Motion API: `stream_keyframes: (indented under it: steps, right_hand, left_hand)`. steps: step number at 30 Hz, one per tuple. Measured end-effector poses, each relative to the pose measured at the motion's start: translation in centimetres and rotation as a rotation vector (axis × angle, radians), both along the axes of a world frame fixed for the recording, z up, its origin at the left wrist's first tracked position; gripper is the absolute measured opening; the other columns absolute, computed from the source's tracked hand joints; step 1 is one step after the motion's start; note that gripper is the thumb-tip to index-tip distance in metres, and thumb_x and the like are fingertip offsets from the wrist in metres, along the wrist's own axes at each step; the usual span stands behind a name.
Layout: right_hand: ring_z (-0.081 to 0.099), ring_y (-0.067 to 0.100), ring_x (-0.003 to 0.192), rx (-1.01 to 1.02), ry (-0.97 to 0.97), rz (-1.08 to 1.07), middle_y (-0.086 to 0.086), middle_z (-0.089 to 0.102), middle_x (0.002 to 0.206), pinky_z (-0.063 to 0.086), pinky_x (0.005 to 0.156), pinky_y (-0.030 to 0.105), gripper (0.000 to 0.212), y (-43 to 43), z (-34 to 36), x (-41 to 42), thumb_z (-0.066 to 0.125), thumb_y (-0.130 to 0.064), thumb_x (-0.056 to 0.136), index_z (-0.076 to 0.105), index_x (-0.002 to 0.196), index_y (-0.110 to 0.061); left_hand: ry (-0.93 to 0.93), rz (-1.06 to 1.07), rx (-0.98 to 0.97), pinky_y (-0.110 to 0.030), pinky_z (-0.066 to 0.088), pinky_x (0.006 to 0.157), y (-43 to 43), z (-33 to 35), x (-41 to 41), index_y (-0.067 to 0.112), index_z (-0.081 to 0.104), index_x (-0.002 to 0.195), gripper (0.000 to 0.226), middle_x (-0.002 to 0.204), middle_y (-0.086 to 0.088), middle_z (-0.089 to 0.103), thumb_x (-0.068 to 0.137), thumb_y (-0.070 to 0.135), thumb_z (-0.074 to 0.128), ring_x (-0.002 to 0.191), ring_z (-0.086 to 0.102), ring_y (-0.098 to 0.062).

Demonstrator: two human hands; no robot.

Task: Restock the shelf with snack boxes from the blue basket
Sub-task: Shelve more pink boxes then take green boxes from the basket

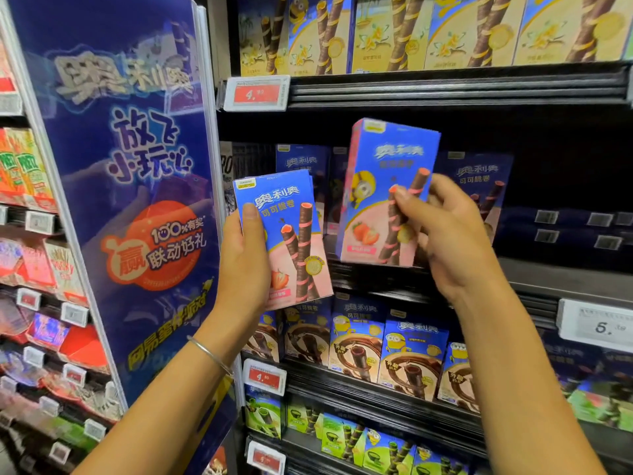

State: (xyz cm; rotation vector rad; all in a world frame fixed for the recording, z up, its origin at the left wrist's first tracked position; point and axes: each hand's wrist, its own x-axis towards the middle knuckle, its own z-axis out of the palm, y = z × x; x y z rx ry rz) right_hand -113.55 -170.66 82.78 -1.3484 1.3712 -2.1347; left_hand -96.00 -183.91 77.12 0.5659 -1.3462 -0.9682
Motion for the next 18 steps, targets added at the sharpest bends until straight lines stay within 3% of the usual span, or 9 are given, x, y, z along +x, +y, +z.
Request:
stream_keyframes:
  steps: [4,8,12,16,18]
  right_hand:
    - [0.074,0.016,0.077,0.072,0.040,-0.195,0.007,0.076,0.098,0.058,0.063,0.033,0.025,-1.3,-0.1,-1.7,0.072,-0.014,0.091,0.061,0.111,-0.004]
    - [0.070,0.028,0.097,0.267,0.250,-0.446,0.008,0.070,0.110,0.056,0.083,0.048,0.038,-3.1,-0.1,-2.3,0.075,-0.035,0.086,0.059,0.110,-0.010]
    - [0.056,0.036,0.111,0.383,0.481,-0.617,0.015,0.056,0.120,0.050,0.087,0.046,0.049,-3.8,0.6,-1.9,0.073,-0.046,0.086,0.042,0.108,-0.015]
    - [0.054,0.037,0.114,0.444,0.653,-0.655,0.016,0.052,0.125,0.048,0.085,0.044,0.066,-3.6,1.4,-2.0,0.070,-0.043,0.090,0.033,0.142,-0.024]
    - [0.054,0.039,0.116,0.468,0.705,-0.667,0.016,0.052,0.129,0.046,0.084,0.042,0.069,-3.4,1.9,-2.1,0.069,-0.041,0.090,0.033,0.147,-0.028]
  left_hand:
    - [-0.005,0.003,0.008,-0.005,0.047,0.055,0.5,0.2,0.0,0.017,0.058,0.110,0.036,0.076,0.035,0.069,0.114,0.040,0.031,0.066,0.067,0.013]
    - [-0.017,0.009,0.008,-0.006,0.047,0.057,0.6,0.2,0.0,0.020,0.057,0.105,0.034,0.077,0.034,0.070,0.114,0.040,0.031,0.068,0.068,0.012]
    - [-0.029,0.006,-0.004,-0.007,0.047,0.055,0.9,0.2,0.0,0.019,0.056,0.104,0.033,0.077,0.033,0.071,0.114,0.040,0.032,0.067,0.068,0.011]
    - [-0.042,0.007,-0.013,-0.006,0.048,0.058,0.9,-0.1,0.2,0.012,0.058,0.112,0.038,0.078,0.032,0.071,0.113,0.041,0.033,0.069,0.068,0.011]
    - [-0.048,0.008,-0.010,-0.006,0.048,0.059,0.9,0.0,0.3,0.014,0.058,0.110,0.036,0.079,0.034,0.071,0.114,0.040,0.033,0.070,0.068,0.012]
